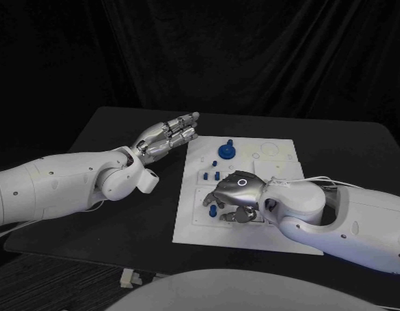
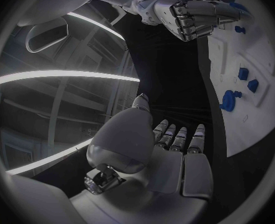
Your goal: Assemble the parts on the task board
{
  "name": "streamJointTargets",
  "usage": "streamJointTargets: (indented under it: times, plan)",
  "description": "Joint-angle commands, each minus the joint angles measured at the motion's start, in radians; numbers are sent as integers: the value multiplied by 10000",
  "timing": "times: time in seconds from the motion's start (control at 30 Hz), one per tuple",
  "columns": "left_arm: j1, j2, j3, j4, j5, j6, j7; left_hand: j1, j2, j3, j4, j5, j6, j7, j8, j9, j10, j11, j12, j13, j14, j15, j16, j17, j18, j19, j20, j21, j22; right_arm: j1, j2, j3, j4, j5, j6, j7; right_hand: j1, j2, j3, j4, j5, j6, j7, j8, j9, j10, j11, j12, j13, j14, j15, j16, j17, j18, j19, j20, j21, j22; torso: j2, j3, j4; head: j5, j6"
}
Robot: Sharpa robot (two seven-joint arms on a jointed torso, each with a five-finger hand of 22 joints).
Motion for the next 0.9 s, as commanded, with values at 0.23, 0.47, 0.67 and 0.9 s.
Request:
streamJointTargets:
  times: [0.23,0.47,0.67,0.9]
  plan:
    - [-13,67,10,-42,77,183,381,112,-17,43,-3,48,78,8,36,19,4,76,42,-1,14,54,-37,-13,138,12,72,-20,4,211,-621,6,497,-72,-1319,-260,133,9,-479,391,-212,-339,-160,-8,-231,-26,-37,175,66,107,63,23,-20,31,58,10,3,1751,2,5,-5,-155,-1]
    - [-14,28,10,12,77,150,378,183,-25,73,11,57,170,-367,47,23,4,58,65,2,14,81,-37,-13,138,14,71,-17,5,1015,-1553,6,841,2131,-1922,-249,801,241,-259,496,277,253,244,326,-275,88,-73,285,78,-14,51,-167,-348,109,-90,-1,-399,1641,-1,7,-4,-150,-1]
    - [-14,-19,10,37,77,103,369,226,-47,82,-5,79,133,-327,34,15,4,30,74,2,14,85,-37,-13,137,14,72,-17,1,1810,-2605,5,978,3804,-1348,-532,938,39,-234,502,222,861,391,590,-268,503,-227,590,171,-159,-56,-351,-658,178,-223,-71,-737,1554,1,6,-1,-205,-1]
    - [-14,59,10,-2,77,109,361,260,-57,93,-10,90,135,-248,31,14,4,23,72,2,14,81,-37,-13,136,14,73,-16,1,2100,-3303,3,941,4394,-1575,-1008,184,246,-579,833,-415,2271,359,1124,-92,1816,-615,2560,1366,-636,-370,-1373,-2159,410,-680,-328,-2145,1112,-23,2,7,-417,-1]
